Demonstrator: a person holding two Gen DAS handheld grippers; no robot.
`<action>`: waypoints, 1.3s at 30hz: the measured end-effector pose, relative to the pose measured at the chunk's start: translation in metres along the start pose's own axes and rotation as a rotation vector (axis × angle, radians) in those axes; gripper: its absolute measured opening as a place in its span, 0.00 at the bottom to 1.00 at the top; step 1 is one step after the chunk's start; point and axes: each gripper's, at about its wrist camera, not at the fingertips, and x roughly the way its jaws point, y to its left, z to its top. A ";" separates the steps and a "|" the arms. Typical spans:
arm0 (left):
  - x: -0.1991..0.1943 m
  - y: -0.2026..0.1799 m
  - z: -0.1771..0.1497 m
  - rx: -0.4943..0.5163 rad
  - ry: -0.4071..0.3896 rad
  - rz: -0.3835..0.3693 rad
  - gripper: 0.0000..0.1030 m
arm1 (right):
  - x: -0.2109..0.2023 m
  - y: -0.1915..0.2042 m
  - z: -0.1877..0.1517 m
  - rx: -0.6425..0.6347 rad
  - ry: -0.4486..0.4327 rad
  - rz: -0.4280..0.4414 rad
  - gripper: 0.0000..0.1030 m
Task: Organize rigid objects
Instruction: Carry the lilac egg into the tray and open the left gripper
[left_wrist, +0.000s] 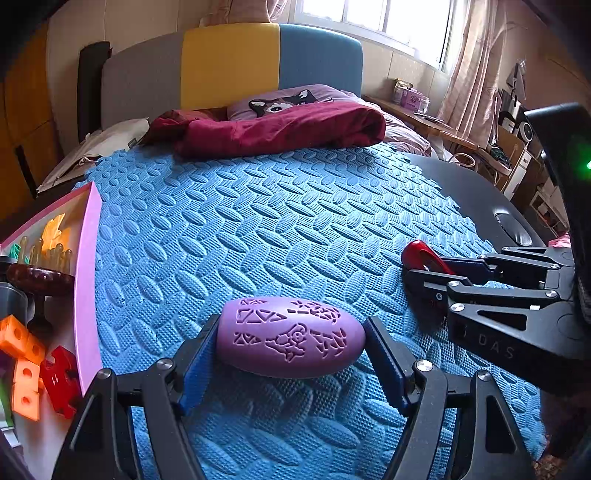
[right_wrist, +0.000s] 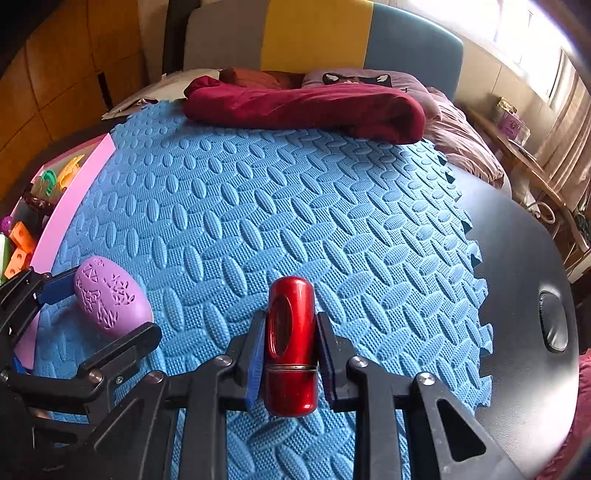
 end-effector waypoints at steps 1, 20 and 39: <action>0.000 0.000 0.000 0.000 0.000 0.001 0.74 | 0.000 -0.003 0.000 0.025 -0.002 0.018 0.25; 0.000 0.000 0.000 0.000 -0.001 0.001 0.74 | 0.002 0.006 0.001 -0.010 -0.067 -0.001 0.26; -0.009 0.007 -0.006 -0.047 -0.010 0.024 0.73 | 0.009 0.014 0.004 -0.003 -0.154 -0.061 0.24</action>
